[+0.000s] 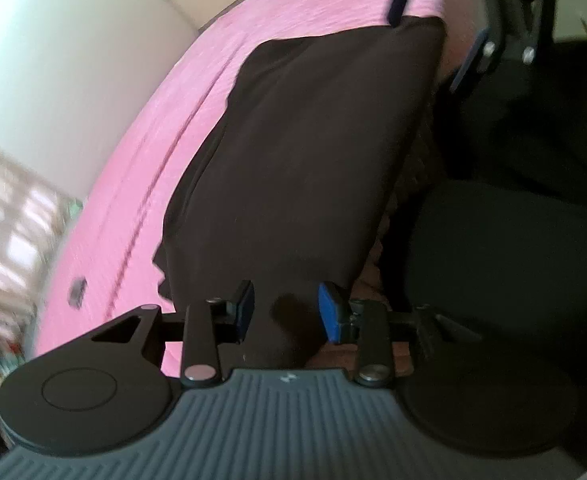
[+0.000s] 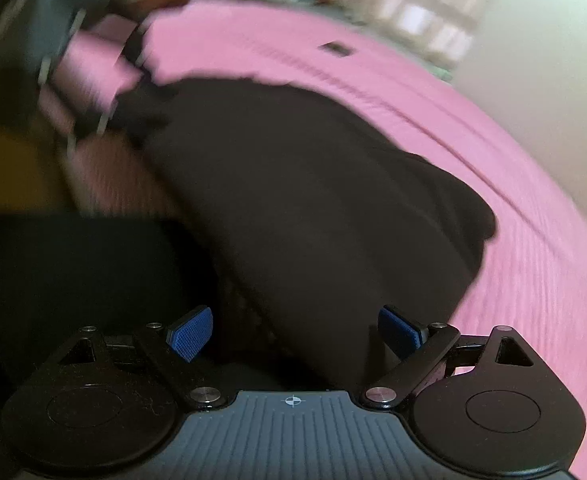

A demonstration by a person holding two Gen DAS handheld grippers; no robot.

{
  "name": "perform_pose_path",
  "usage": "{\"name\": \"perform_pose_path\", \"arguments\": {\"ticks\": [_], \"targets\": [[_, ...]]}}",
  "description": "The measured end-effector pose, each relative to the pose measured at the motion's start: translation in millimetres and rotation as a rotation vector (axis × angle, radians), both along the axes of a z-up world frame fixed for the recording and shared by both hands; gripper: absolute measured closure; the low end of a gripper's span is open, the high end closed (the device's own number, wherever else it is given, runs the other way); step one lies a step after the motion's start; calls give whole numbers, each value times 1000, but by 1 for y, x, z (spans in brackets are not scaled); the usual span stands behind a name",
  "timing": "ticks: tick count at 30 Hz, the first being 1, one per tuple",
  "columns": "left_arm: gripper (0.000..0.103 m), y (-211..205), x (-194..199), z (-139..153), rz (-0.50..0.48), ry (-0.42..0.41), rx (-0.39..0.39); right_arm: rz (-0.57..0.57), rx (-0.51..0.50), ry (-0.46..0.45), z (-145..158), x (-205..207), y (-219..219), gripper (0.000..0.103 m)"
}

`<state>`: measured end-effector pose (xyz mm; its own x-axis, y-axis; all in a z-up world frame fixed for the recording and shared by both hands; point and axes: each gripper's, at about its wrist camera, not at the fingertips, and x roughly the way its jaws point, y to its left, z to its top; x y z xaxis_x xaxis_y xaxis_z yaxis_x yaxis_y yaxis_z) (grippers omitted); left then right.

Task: Fold clothes
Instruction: 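Lift the folded sweater off the bed with both grippers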

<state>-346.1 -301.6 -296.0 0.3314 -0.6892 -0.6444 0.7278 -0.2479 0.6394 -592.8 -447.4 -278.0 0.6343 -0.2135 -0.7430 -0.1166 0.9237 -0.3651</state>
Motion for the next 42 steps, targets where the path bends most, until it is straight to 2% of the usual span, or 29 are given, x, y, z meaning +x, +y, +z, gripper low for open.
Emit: {"name": "perform_pose_path", "arguments": {"ticks": [1,2,3,4,5,7,9,11,14,15,17,18,19,20,21,22,24,27,29,30,31,32,35,37,38,40,41,42], "targets": [[71,2,-1,3,-20,11,-4,19,-26,14,-5,4,1,11],[65,4,-2,6,-39,22,-8,37,-51,27,-10,8,1,11],[53,6,-2,8,-58,34,-11,48,-80,39,-14,11,2,21],[48,8,-1,10,-70,54,-13,52,-101,47,-16,15,1,43],[45,8,-1,8,-75,47,-9,35,-114,49,-16,17,-2,53],[44,9,-2,5,-86,33,-1,8,-52,34,-4,18,-12,70],[44,5,-5,-3,-104,-22,19,-14,22,4,12,16,-21,77],[45,-1,-12,-12,-121,-100,40,-28,57,-39,28,12,-26,78],[49,-11,-18,-26,-155,-233,65,-30,42,-66,36,8,-26,78],[61,-15,-18,-29,-160,-271,71,-21,25,-59,33,6,-22,78],[85,-22,-15,-29,-148,-282,89,-2,-10,-43,25,2,-16,78],[86,-24,-11,-24,-131,-256,87,11,-29,-30,20,0,-12,77],[87,-27,-8,-19,-114,-230,84,25,-62,-23,14,-2,-7,72],[87,-29,-4,-14,-97,-202,81,39,-98,-17,9,-4,-1,60],[87,-31,0,-7,-82,-166,72,52,-132,-28,5,-4,4,29],[88,-32,5,-1,-68,-126,65,65,-166,-42,1,-4,8,13],[88,-36,14,11,-39,-37,58,89,-201,-59,-4,-2,16,13],[88,-38,26,24,-17,42,40,115,-207,-64,-9,9,23,13],[88,-39,32,31,-3,90,27,110,-239,-63,-16,17,24,14],[88,-39,35,34,4,113,21,96,-275,-41,-21,19,21,26],[88,-38,37,36,9,131,17,81,-313,-17,-26,21,18,51],[88,-37,39,37,13,144,13,67,-351,7,-31,23,16,60],[88,-35,42,35,10,150,14,8,-317,49,-37,19,-2,79],[87,-33,39,30,0,133,20,3,-302,34,-35,12,-4,82],[85,-31,35,28,-7,113,25,2,-297,25,-32,11,-4,82],[76,-35,24,18,-15,1,40,-1,-286,13,-27,11,-4,83],[69,-35,19,11,-35,-86,50,-1,-282,11,-24,11,-5,83],[68,-35,14,3,-54,-168,60,-1,-278,9,-21,12,-6,83]]}}
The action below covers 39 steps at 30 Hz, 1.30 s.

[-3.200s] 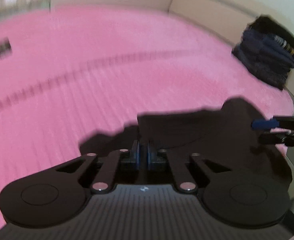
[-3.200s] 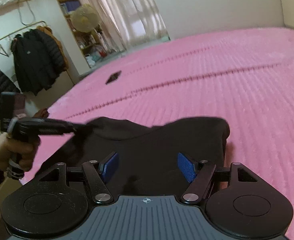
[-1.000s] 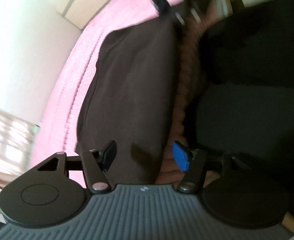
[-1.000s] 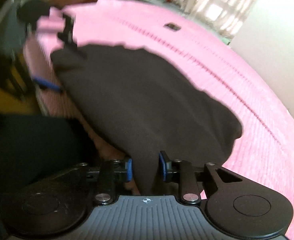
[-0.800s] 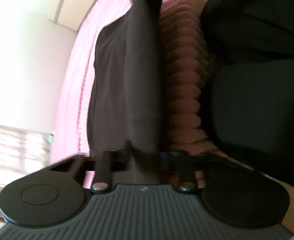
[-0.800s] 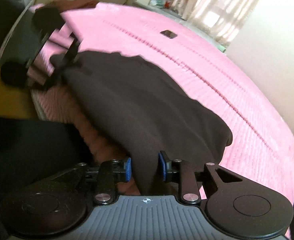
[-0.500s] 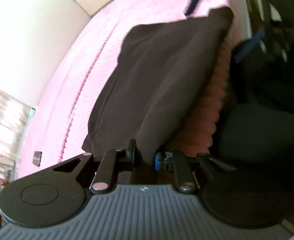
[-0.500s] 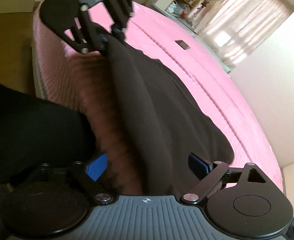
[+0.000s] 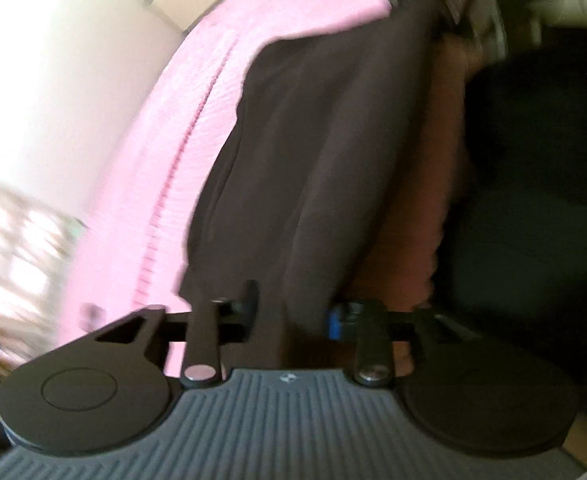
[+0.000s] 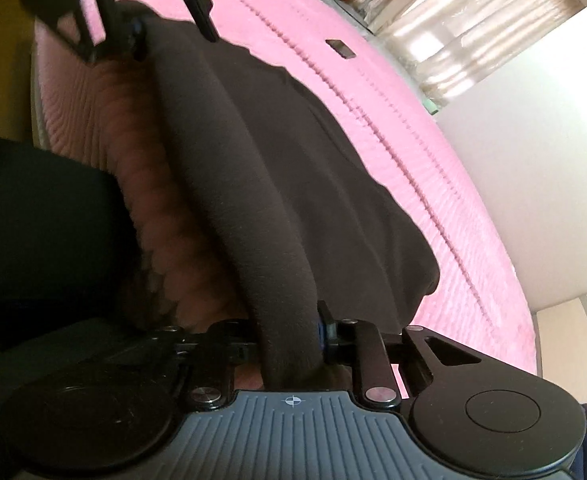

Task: Fold clothes
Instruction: 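Lift the folded sweater off the bed with both grippers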

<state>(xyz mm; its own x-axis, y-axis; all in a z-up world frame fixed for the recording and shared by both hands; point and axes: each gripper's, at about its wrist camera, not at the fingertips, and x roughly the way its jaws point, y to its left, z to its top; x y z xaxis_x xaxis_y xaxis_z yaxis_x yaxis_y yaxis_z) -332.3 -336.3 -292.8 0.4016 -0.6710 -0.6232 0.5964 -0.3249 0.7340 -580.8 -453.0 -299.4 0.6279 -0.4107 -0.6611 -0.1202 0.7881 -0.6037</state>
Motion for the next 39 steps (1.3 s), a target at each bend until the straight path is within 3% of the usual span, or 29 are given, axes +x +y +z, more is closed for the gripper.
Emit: {"name": "perform_pose_path", "arguments": {"ticks": [2,3,5,11,29,39], "targets": [[71,-2,-4,-10,-26,-79,33,3,3,1,4,1,-1,83],[80,-4,-6,-11,-35,-84,52,3,5,2,6,4,-2,83],[87,-6,-6,-10,-38,-69,72,5,5,5,10,9,-3,83],[89,-23,5,6,-14,16,82,15,-4,12,20,13,-3,83],[89,-10,3,11,-15,27,69,3,-3,28,23,3,1,83],[89,6,13,15,-7,75,-5,16,-15,29,30,-7,6,83]]}}
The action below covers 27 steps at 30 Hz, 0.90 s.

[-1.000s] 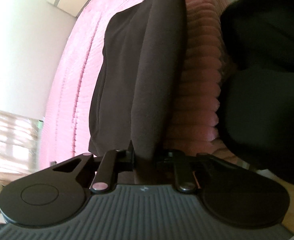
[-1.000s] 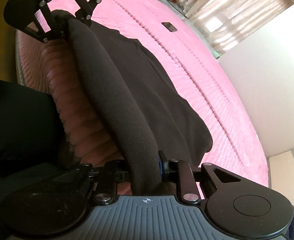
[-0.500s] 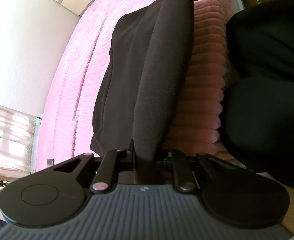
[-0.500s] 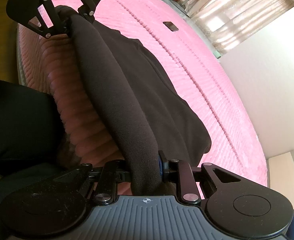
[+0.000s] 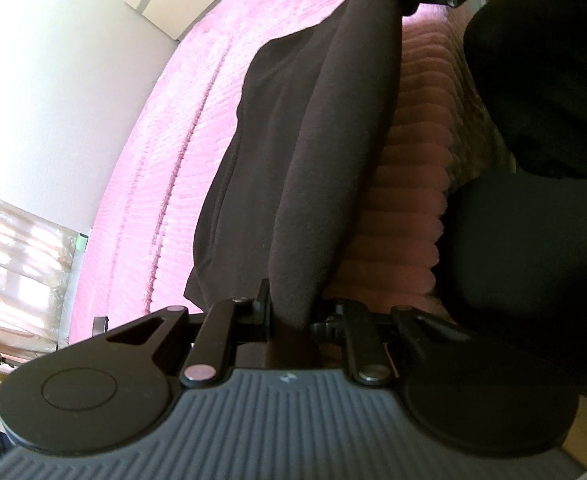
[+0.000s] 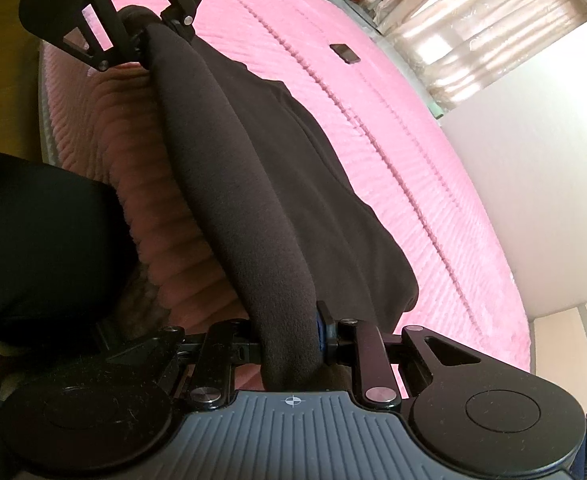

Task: Fold clothes
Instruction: 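Lift the folded sweater off the bed with both grippers, then carry the sweater with both grippers and lower it onto the clothes stack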

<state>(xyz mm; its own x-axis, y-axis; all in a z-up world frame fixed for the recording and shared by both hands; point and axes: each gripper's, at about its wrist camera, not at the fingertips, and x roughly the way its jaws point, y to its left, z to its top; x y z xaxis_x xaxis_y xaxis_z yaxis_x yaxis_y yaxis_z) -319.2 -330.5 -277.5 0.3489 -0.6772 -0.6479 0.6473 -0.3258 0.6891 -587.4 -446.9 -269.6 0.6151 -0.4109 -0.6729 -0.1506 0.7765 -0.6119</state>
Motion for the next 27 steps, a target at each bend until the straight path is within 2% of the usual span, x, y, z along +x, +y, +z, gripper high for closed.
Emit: {"name": "perform_pose_path", "arguments": {"ticks": [4,7,11,15,17,20,21,27], "targets": [[89,-1,1,6,6,25,-1,17,32,-19,-5,-3,-9,83],[89,-3,2,12,21,58,6,45,112,-58,-8,-10,-30,83],[89,-9,9,20,36,134,32,122,173,-72,-10,-15,-56,85],[90,-22,18,33,60,187,105,178,242,-28,16,-8,-74,86],[90,-28,23,45,75,215,145,173,277,6,42,1,-84,87],[90,-40,30,86,91,252,197,146,315,47,90,13,-98,87],[90,-57,33,102,85,251,204,134,322,62,109,16,-104,87],[90,-99,41,212,29,289,221,38,355,176,225,20,-135,87]]}}
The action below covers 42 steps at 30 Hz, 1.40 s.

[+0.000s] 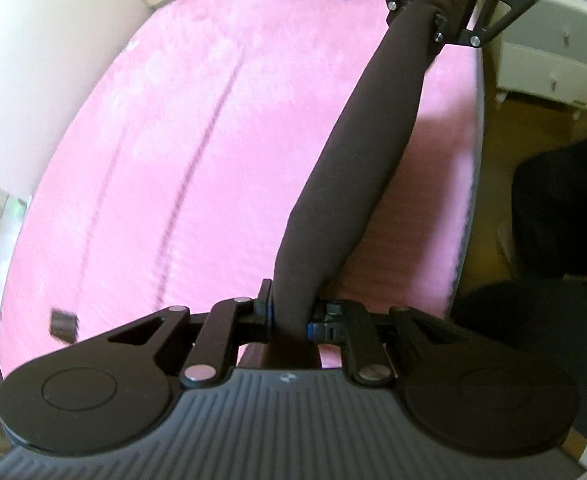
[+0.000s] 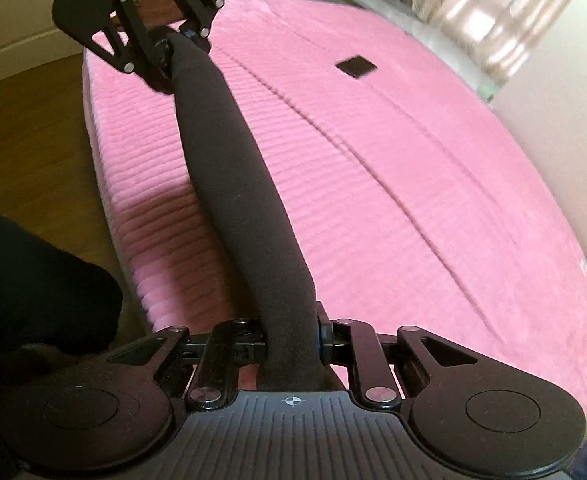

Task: Fold clothes
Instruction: 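Carry the sweater with both grippers and lower it onto the clothes stack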

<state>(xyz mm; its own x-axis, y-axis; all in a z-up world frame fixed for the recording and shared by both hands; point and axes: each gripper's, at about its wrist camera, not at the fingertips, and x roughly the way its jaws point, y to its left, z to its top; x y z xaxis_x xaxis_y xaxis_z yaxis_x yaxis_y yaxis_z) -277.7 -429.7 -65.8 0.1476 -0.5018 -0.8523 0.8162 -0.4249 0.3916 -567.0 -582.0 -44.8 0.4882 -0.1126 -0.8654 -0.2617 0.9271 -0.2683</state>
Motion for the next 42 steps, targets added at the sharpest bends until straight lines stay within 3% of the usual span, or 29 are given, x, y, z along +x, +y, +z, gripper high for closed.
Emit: {"name": "perform_pose_path", "arguments": {"ticks": [4,9,17,21,27,32,35,37,39,42], "targets": [[90,-26,-3,62,-80,43,-47,-114,-39,38,72,-9,-21,87],[90,-78,-10,122,-228,100,-176,-327,-155,-10,144,-48,-55,87],[90,-220,-90,205,-506,70,-426,-585,-347,-134,223,-146,-154,87],[90,-304,-162,234,-563,66,-522,-612,-436,-194,252,-211,-242,87],[90,-456,-263,265,-504,89,-570,-542,-522,-240,293,-293,-409,87],[90,-577,-333,303,-469,19,-653,-524,-638,-329,319,-335,-531,87],[90,-624,-367,296,-498,-90,-721,-526,-640,-329,282,-353,-561,87],[90,-645,-382,266,-525,-114,-676,-519,-609,-298,237,-365,-573,87],[90,-656,-392,217,-536,-105,-575,-525,-520,-232,179,-372,-578,87],[90,-658,-414,118,-563,-138,-379,-509,-399,-113,110,-376,-575,87]]}}
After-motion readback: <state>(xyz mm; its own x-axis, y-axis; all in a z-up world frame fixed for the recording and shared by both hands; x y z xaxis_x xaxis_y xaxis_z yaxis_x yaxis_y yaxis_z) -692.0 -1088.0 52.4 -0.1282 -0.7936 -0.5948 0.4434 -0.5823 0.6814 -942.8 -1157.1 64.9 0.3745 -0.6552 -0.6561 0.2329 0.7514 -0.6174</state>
